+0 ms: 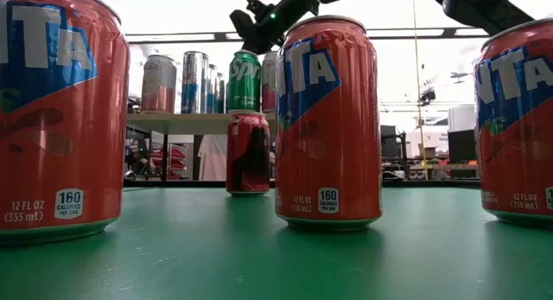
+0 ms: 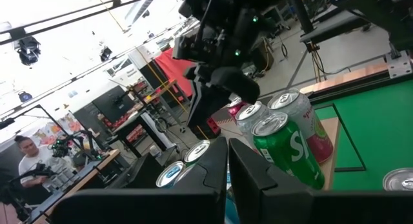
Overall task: Place canned beverage on shelf
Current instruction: Put the orange can on the shelf
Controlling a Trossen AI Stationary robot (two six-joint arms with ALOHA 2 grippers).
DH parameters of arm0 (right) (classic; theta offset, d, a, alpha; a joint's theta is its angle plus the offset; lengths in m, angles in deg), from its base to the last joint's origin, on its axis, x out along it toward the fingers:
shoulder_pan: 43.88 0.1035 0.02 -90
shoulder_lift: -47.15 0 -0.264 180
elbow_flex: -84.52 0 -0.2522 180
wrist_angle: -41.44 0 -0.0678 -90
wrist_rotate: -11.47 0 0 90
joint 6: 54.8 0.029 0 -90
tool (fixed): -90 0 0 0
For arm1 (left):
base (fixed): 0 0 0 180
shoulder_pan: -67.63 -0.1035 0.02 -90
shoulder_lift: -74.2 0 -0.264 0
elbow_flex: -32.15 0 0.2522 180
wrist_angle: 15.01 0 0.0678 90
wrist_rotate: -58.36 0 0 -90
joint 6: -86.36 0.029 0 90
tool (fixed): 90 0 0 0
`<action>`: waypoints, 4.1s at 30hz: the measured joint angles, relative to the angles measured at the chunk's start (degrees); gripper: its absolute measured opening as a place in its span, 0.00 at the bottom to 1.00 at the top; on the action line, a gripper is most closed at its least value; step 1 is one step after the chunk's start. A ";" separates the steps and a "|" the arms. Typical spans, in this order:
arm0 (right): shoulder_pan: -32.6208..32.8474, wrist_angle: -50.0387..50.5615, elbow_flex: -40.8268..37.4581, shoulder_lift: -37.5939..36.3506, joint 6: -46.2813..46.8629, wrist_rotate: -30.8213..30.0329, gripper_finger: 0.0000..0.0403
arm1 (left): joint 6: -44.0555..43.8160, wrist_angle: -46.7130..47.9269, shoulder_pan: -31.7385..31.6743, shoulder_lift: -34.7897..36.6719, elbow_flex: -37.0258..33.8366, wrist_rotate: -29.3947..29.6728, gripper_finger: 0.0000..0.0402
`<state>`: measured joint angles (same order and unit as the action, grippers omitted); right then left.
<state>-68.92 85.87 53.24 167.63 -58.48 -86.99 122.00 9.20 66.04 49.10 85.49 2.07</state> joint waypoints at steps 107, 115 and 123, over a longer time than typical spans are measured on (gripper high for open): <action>-1.89 36.81 -0.55 -28.47 -8.31 11.30 0.02 | -3.39 61.33 -37.07 -88.51 92.91 -25.37 0.00; -1.89 36.81 -0.57 -28.47 -7.78 11.32 0.02 | -3.72 61.40 -37.07 -88.50 91.59 -25.28 0.00; -1.89 36.73 -0.59 -28.47 -7.48 11.33 0.02 | -3.78 61.40 -36.80 -88.35 90.62 -25.27 0.00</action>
<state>-70.81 122.60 52.65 139.16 -65.96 -75.67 118.22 70.60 29.24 -39.25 176.11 -23.19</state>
